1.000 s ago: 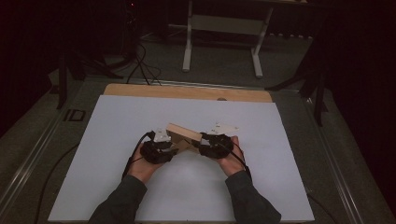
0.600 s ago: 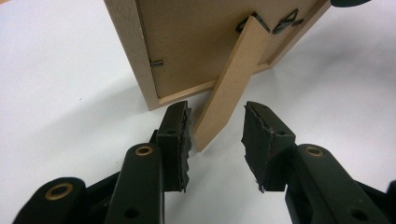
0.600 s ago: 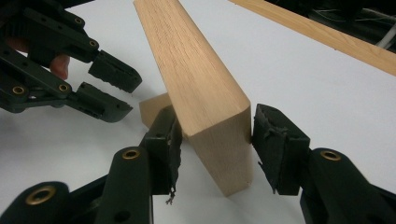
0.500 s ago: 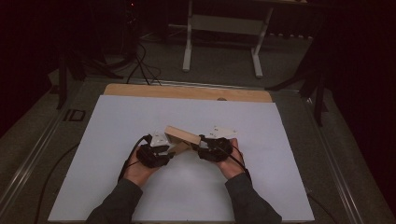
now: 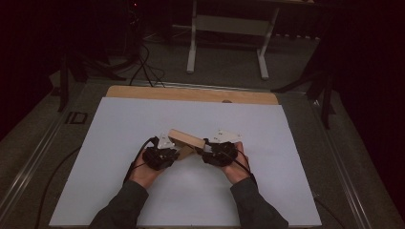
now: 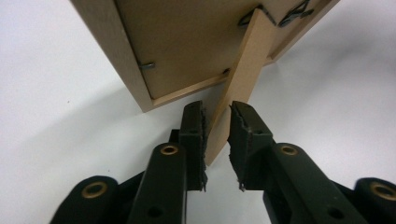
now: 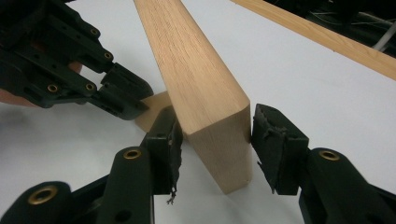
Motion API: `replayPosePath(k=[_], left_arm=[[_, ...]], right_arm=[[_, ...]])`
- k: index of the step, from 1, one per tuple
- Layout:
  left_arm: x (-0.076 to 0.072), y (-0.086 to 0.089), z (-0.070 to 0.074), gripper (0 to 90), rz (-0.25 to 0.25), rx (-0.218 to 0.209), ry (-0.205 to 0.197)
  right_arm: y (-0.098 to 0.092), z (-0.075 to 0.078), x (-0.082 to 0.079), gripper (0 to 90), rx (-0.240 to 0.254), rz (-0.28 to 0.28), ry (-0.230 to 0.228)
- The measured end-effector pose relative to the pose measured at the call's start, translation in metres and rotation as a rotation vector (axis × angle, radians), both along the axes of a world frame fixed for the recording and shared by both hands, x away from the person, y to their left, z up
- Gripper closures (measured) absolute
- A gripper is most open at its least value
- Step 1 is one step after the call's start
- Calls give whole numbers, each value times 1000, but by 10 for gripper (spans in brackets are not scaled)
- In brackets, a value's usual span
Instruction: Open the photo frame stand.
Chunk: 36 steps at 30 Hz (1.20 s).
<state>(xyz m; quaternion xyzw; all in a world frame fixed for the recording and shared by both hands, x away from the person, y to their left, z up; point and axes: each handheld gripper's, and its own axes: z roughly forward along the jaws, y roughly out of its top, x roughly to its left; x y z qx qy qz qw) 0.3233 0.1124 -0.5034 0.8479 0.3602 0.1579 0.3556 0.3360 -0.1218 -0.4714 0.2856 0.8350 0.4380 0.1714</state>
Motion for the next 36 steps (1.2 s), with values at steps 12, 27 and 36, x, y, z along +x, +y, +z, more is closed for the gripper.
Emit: replayPosePath(k=[12,27,36], left_arm=[[-2,0,1,786,-6,3,4],[-5,2,-4,774,2,-28,14],[-6,3,-5,741,6,-42,14]], right_arm=[[2,-1,-6,525,-20,-1,-18],[1,-5,-10,499,4,6,13],[-2,-7,-9,483,32,11,31]])
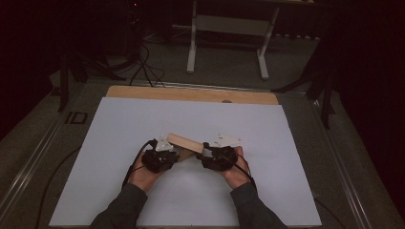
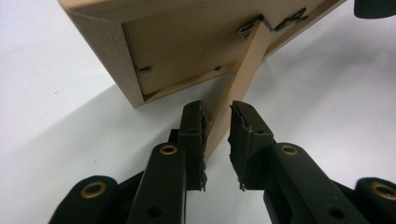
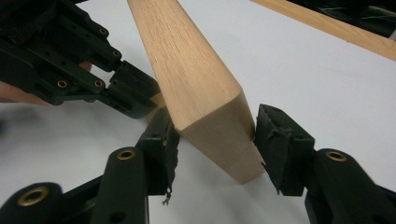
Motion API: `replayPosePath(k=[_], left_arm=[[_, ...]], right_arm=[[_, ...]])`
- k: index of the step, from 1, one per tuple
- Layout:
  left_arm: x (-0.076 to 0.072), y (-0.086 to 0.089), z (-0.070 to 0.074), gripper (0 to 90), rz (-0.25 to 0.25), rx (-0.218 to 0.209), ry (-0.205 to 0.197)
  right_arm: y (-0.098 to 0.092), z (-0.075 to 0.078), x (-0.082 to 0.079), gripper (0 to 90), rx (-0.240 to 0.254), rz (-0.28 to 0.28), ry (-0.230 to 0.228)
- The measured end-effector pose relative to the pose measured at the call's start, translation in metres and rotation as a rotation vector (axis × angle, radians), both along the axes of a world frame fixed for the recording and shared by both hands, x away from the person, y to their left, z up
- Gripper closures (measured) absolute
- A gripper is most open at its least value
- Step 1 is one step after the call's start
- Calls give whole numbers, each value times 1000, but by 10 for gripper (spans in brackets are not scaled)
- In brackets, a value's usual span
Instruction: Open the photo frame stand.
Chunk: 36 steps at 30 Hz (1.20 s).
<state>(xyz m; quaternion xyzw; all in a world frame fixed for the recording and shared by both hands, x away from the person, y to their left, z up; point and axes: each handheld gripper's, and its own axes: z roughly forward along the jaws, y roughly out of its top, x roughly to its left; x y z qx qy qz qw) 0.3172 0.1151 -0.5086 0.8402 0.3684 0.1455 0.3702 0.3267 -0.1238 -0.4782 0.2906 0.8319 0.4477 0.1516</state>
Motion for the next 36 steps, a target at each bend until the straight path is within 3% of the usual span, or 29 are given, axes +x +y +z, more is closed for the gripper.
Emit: replayPosePath(k=[10,27,36], left_arm=[[-2,4,0,690,17,-26,-5],[-4,22,4,668,68,-68,-26],[-4,28,7,653,79,-81,-38]], right_arm=[[0,-2,-1,382,8,4,17],[-12,2,-6,376,49,-18,28],[-8,-3,-7,375,37,-6,39]])
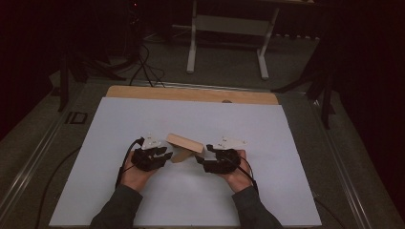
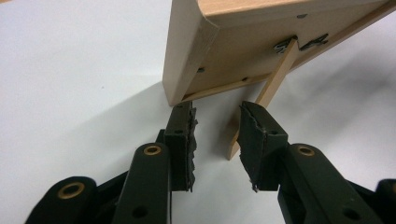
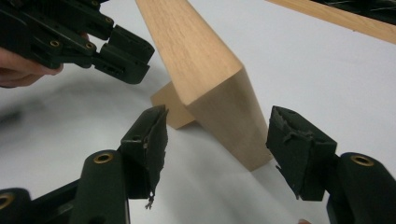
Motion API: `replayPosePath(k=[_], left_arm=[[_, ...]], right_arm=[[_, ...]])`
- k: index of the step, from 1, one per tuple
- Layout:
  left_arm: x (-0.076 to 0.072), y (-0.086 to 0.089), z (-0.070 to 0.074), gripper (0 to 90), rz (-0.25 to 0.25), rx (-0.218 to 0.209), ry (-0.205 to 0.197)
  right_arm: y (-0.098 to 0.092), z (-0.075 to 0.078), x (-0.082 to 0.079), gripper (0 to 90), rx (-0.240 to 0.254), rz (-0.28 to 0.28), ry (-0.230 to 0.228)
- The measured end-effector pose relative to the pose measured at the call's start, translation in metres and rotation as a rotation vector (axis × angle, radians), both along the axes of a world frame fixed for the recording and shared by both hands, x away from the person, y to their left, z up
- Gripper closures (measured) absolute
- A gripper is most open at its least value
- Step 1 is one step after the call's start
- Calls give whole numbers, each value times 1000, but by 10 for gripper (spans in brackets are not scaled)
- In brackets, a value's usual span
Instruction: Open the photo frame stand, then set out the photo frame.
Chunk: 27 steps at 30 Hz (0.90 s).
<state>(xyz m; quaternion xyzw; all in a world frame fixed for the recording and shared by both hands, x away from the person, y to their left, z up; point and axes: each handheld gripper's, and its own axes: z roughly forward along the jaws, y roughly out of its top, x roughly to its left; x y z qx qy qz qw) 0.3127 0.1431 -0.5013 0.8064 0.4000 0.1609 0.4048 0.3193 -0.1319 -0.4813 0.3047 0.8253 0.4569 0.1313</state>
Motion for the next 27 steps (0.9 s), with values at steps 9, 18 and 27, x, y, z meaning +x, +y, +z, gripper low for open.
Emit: replayPosePath(k=[9,18,27], left_arm=[[-1,3,4,631,3,-11,-10],[-2,6,11,629,7,-36,-29],[-2,4,14,670,-5,-38,-43]], right_arm=[[-4,1,-1,376,4,6,-2],[-12,1,-1,388,16,9,0],[-22,4,1,410,17,17,-3]])
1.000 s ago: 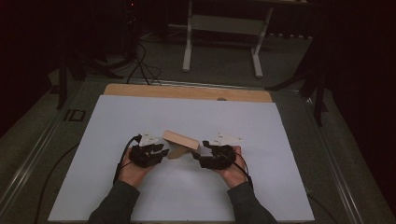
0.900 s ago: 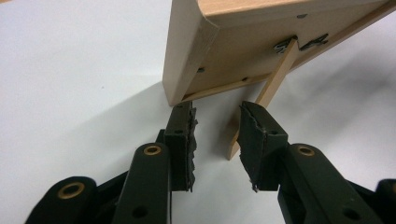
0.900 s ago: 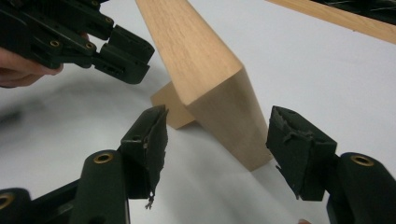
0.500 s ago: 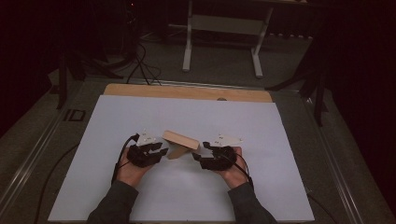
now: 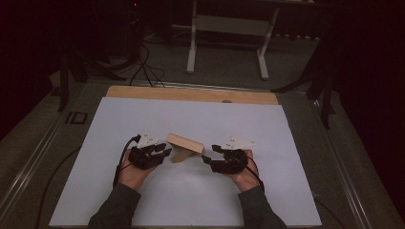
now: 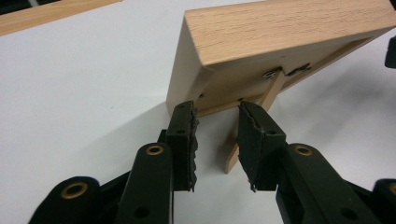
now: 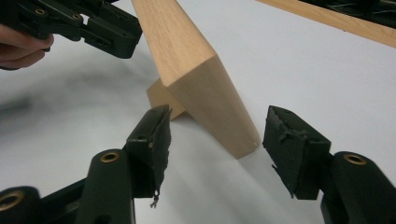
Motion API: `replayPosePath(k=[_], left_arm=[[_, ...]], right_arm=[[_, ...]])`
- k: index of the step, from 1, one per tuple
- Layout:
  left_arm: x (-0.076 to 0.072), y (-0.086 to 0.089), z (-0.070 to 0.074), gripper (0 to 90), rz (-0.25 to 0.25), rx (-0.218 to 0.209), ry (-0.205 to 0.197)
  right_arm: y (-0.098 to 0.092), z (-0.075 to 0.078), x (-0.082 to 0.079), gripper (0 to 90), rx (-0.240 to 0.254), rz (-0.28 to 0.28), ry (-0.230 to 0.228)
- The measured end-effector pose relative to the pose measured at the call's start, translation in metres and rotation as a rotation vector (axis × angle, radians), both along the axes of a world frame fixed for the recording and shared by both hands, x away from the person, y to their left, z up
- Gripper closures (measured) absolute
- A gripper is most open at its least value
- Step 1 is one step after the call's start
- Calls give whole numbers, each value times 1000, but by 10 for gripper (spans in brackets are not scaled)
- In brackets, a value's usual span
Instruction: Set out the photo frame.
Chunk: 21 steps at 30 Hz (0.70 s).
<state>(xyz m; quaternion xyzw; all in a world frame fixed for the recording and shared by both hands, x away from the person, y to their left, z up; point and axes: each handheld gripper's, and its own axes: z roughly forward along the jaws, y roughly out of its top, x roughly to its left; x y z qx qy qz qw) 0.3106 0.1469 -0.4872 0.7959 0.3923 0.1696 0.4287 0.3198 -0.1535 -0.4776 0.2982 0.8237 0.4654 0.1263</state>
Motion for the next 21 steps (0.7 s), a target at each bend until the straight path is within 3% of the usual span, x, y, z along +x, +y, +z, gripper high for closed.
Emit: replayPosePath(k=[8,15,21], left_arm=[[2,-3,0,704,-9,-4,6],[4,-7,2,712,-28,-12,18],[5,-9,2,715,-37,-17,26]], right_arm=[[-10,1,3,485,18,-3,11],[-14,0,7,611,34,-60,15],[-12,0,8,644,1,-104,-26]])
